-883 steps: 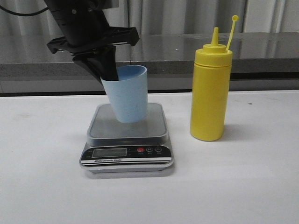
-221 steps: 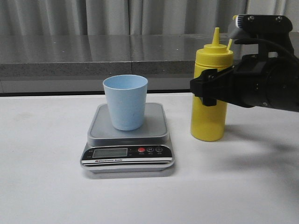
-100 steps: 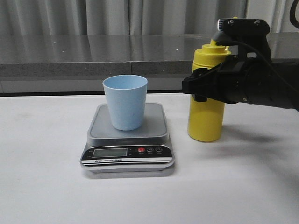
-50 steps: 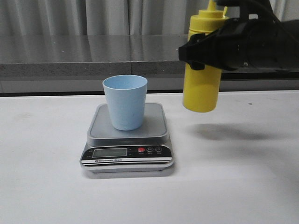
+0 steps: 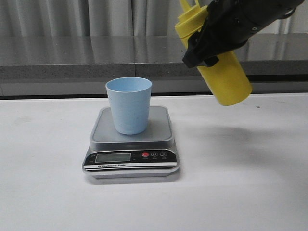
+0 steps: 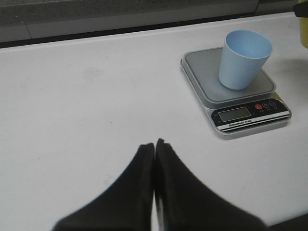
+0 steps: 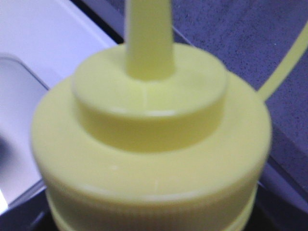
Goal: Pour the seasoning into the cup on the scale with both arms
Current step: 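Lift the yellow bottle with the right gripper and tilt nozzle toward cup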
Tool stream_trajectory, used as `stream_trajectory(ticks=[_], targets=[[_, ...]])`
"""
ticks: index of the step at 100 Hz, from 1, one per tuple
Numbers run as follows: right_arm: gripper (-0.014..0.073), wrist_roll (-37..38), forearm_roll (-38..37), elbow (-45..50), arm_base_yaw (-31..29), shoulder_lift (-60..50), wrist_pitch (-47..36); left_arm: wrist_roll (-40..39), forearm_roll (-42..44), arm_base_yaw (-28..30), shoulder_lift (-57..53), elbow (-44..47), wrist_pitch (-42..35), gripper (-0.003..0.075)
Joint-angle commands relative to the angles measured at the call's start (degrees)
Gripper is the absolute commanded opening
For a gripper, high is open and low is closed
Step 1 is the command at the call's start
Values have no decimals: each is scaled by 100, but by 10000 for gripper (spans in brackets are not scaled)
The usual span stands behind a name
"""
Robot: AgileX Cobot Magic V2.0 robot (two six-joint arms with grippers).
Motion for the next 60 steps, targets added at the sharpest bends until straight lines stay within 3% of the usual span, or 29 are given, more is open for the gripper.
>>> stream_trajectory(ticks=[1, 43, 60], targets=[[223, -71, -644, -444, 186, -288, 387, -57, -24, 33, 61, -160, -471, -20], [223, -71, -3038, -962, 941, 174, 2060, -57, -24, 33, 61, -160, -471, -20], [223, -71, -4228, -962, 1160, 290, 2252, -57, -24, 33, 61, -160, -471, -20]])
